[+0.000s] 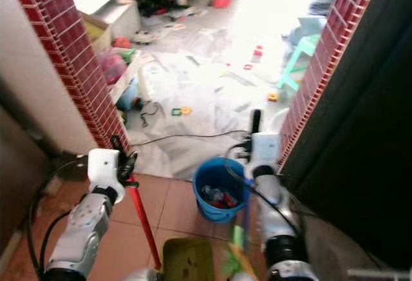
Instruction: Sweep floor
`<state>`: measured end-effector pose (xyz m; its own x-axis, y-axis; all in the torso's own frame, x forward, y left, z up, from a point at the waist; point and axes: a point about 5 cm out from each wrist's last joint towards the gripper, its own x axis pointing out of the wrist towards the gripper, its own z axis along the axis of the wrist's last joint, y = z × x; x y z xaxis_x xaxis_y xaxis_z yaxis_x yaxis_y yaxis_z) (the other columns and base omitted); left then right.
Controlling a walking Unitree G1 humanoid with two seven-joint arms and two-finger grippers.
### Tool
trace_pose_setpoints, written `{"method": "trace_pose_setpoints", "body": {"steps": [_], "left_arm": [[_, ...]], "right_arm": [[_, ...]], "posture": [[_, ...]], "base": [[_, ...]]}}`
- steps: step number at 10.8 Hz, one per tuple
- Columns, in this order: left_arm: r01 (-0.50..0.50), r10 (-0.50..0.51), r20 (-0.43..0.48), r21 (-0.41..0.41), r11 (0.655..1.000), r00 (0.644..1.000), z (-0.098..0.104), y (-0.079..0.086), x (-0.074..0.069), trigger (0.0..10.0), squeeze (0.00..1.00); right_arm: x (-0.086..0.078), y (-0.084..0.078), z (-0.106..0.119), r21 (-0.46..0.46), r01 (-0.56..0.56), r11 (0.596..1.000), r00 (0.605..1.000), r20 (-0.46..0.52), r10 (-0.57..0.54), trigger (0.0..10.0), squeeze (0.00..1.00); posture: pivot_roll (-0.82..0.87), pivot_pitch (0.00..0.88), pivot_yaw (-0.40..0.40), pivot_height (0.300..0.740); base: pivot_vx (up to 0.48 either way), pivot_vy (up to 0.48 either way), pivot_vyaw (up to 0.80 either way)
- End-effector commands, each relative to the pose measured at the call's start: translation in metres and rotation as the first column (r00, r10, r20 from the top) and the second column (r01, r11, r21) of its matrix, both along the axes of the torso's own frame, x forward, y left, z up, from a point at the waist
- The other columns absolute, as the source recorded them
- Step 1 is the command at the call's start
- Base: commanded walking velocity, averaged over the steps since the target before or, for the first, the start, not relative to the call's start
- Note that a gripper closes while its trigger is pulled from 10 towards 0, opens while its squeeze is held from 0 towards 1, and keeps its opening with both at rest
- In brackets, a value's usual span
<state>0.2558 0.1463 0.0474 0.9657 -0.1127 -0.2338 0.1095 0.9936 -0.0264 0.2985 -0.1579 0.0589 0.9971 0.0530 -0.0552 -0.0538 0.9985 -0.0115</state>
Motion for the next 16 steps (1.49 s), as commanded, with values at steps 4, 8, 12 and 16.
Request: {"method": "trace_pose_setpoints", "body": {"steps": [4,8,12,16], "left_arm": [[0.034,-0.03,-0.068,0.063,0.997,0.997,-0.0117,0.0,-0.0056,10.0,0.0],[0.034,-0.029,-0.068,0.076,0.996,0.997,-0.012,-0.0004,-0.0031,10.0,0.0],[0.024,-0.023,-0.006,0.083,0.996,1.0,-0.0053,-0.0008,-0.0008,10.0,0.0],[-0.002,-0.001,0.026,0.108,0.994,1.0,-0.0099,0.0031,-0.0036,10.0,0.0]], "right_arm": [[0.0024,-0.0042,0.0064,0.021,0.004,1.0,1.0,0.023,-0.005,10.0,0.0],[0.003,-0.0003,0.0069,0.005,-0.02,1.0,0.999,0.029,0.02,10.0,0.0],[0.0038,0.0015,0.0072,0.004,-0.041,0.999,0.999,0.029,0.041,10.0,0.0],[0.0009,0.0006,0.0089,-0.006,-0.035,0.999,0.998,0.05,0.036,10.0,0.0]], "posture": [[-0.05,0.0,0.042,0.74],[-0.05,0.0,0.043,0.74],[-0.05,0.0,0.042,0.74],[-0.05,0.0,0.044,0.74]], "base": [[0.0,0.48,0.0],[0.0,0.48,0.0],[0.0,0.188,0.0],[0.0,0.0,0.74]]}}
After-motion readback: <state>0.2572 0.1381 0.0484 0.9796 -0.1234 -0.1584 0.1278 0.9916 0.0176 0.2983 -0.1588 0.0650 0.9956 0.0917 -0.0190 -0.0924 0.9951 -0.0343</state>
